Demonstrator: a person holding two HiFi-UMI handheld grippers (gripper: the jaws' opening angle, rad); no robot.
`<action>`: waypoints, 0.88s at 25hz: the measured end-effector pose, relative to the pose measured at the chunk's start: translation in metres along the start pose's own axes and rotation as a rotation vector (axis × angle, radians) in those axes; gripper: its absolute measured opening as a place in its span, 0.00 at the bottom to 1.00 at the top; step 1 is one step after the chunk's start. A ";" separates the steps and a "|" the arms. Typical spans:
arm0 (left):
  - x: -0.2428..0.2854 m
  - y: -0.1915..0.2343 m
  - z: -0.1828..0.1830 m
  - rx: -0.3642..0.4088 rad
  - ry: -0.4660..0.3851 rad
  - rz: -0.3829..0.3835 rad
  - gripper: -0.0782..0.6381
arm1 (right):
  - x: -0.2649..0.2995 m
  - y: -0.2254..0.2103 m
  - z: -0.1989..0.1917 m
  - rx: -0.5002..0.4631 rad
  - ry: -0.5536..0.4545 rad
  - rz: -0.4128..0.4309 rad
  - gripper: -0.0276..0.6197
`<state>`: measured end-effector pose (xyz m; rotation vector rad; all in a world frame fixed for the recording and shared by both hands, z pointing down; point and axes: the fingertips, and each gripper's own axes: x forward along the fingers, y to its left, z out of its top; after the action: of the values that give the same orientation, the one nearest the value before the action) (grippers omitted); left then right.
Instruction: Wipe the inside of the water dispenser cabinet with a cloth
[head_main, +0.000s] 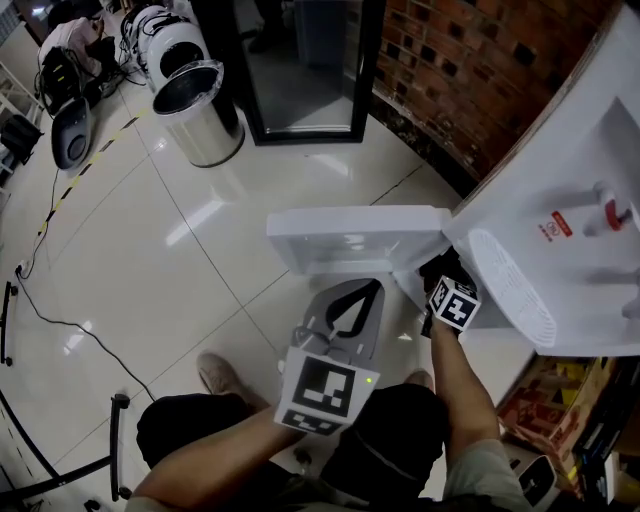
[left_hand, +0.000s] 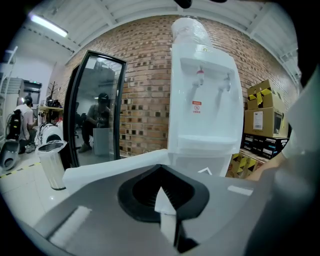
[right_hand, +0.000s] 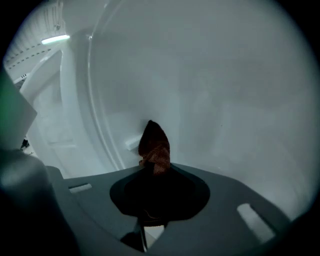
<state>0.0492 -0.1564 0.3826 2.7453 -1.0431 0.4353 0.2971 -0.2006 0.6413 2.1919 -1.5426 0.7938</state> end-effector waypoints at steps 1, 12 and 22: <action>0.000 0.001 0.000 -0.002 0.001 -0.001 0.11 | 0.008 0.001 -0.003 -0.005 0.018 -0.005 0.14; -0.005 0.011 -0.003 -0.015 0.016 -0.002 0.11 | 0.054 -0.001 -0.040 -0.043 0.136 -0.044 0.14; 0.001 -0.001 0.005 -0.015 -0.008 -0.028 0.11 | 0.030 -0.047 -0.063 0.029 0.185 -0.166 0.14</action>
<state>0.0517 -0.1573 0.3776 2.7473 -1.0045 0.4110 0.3329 -0.1706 0.7111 2.1648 -1.2515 0.9400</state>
